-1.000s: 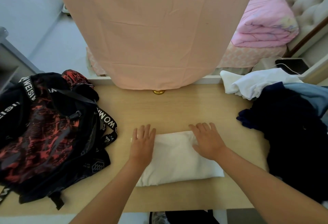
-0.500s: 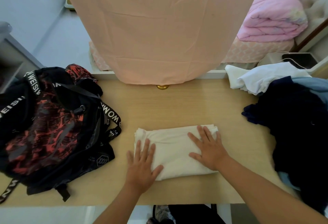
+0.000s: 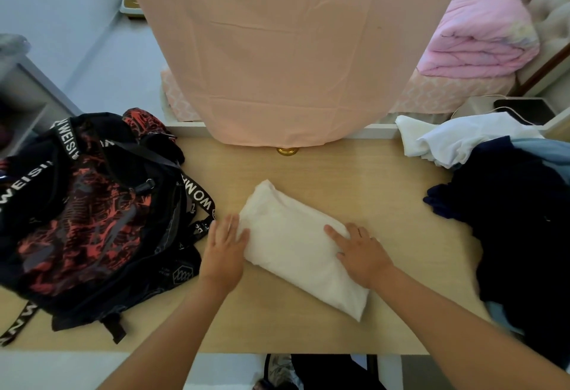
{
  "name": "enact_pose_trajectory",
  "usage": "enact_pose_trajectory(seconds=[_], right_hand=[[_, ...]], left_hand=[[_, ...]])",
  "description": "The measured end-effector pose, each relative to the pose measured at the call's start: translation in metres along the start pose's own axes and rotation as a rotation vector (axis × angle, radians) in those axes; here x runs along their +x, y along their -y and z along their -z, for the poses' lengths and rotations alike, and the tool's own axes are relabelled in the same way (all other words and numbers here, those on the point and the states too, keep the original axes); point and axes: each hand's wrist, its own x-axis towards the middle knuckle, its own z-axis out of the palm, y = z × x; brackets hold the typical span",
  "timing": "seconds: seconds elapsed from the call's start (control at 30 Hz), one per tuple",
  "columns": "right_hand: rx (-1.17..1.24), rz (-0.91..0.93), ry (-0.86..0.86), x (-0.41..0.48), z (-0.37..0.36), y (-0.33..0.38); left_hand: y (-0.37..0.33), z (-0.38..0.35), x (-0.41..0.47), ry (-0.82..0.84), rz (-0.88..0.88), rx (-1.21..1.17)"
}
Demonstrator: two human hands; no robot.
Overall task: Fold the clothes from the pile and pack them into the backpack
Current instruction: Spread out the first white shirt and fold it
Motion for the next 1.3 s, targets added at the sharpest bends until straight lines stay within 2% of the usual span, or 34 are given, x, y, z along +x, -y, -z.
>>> enact_pose_trajectory(seconds=[0.13,0.2,0.27,0.37,0.53,0.67,0.73,0.87,0.93,1.0,1.07,1.17,1.2,1.3], right_hand=[[0.14,0.0,-0.009,-0.016,-0.004,0.033],[0.16,0.053,0.019,-0.024,-0.009,0.045],[0.08,0.1,0.013,-0.032,-0.017,0.052],[-0.125,0.203,-0.124,-0.037,-0.021,0.052],[-0.364,0.58,-0.184,-0.04,-0.024,0.043],[-0.312,0.535,-0.045,-0.052,-0.037,0.041],[-0.246,0.511,0.025,-0.056,-0.039,0.044],[-0.233,0.472,0.013,-0.055,-0.042,0.047],[-0.214,0.447,-0.004,-0.056,-0.041,0.051],[-0.186,0.429,-0.046,-0.057,-0.04,0.055],[-0.125,0.431,-0.074,-0.058,-0.039,0.059],[0.03,0.446,-0.203,-0.049,-0.036,0.062],[0.118,0.379,-0.233,-0.047,-0.03,0.064],[0.393,0.221,-0.219,-0.042,0.004,0.071]], left_hand=[[-0.051,0.01,-0.006,-0.051,-0.117,-0.246],[-0.078,0.001,-0.02,0.016,-0.179,-0.316],[-0.087,-0.015,-0.034,0.063,-0.229,-0.264],[-0.072,-0.028,-0.038,0.104,-0.293,-0.181],[-0.056,-0.023,-0.036,0.168,-0.309,-0.127],[-0.067,-0.026,-0.064,0.12,-0.444,-0.199],[-0.072,-0.026,-0.079,0.165,-0.461,-0.221],[-0.073,-0.027,-0.087,0.166,-0.457,-0.166],[-0.07,-0.024,-0.091,0.103,-0.51,-0.174],[-0.066,-0.023,-0.094,0.127,-0.539,-0.172],[-0.063,-0.025,-0.092,0.064,-0.515,-0.301],[-0.054,-0.01,-0.087,0.07,-0.293,-0.621],[-0.051,-0.007,-0.087,0.061,-0.25,-0.673],[-0.044,0.004,-0.09,-0.009,-0.329,-0.667]])
